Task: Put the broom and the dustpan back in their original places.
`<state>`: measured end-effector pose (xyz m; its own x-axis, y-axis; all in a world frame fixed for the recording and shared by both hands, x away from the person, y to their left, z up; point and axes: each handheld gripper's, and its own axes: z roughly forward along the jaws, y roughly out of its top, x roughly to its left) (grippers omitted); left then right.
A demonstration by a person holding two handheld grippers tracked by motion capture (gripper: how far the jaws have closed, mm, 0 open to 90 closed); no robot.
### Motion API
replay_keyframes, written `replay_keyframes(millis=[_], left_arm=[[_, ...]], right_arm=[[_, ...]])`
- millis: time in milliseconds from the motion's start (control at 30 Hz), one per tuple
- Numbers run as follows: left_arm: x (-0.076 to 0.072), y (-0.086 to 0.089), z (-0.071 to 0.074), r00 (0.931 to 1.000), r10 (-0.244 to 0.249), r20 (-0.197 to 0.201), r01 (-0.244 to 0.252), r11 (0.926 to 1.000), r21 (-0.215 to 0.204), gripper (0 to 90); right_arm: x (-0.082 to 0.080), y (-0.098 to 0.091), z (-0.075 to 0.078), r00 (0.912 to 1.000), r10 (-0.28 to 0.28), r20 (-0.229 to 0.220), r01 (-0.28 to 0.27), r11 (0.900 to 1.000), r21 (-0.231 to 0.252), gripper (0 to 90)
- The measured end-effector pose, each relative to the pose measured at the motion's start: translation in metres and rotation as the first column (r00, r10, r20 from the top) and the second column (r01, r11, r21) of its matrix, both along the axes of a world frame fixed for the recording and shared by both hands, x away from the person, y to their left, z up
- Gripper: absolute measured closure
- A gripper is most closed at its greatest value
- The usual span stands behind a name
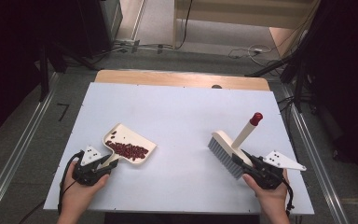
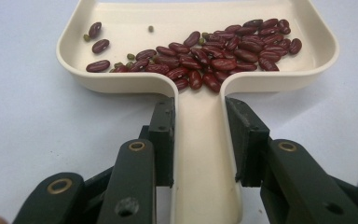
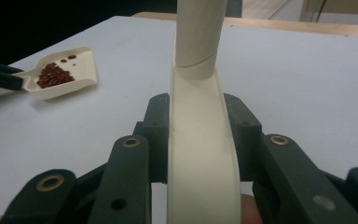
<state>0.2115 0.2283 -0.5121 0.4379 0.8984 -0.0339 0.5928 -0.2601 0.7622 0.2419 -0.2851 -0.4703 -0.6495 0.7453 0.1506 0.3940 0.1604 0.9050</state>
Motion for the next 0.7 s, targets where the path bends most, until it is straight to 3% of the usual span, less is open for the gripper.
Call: replay_keyframes(millis=[267, 700], left_arm=[[0.001, -0.001, -0.004, 1.0, 0.006, -0.004, -0.006, 1.0, 0.005, 66.3], [0.002, -0.006, -0.008, 0.9997, 0.024, 0.0, -0.024, 0.9995, 0.021, 65.9]], right_arm=[[0.01, -0.007, -0.013, 0.9988, -0.019, -0.046, 0.019, 0.9997, 0.012, 64.4], [0.031, -0.039, -0.03, 0.9905, -0.059, -0.124, 0.074, 0.9903, 0.117, 64.1]])
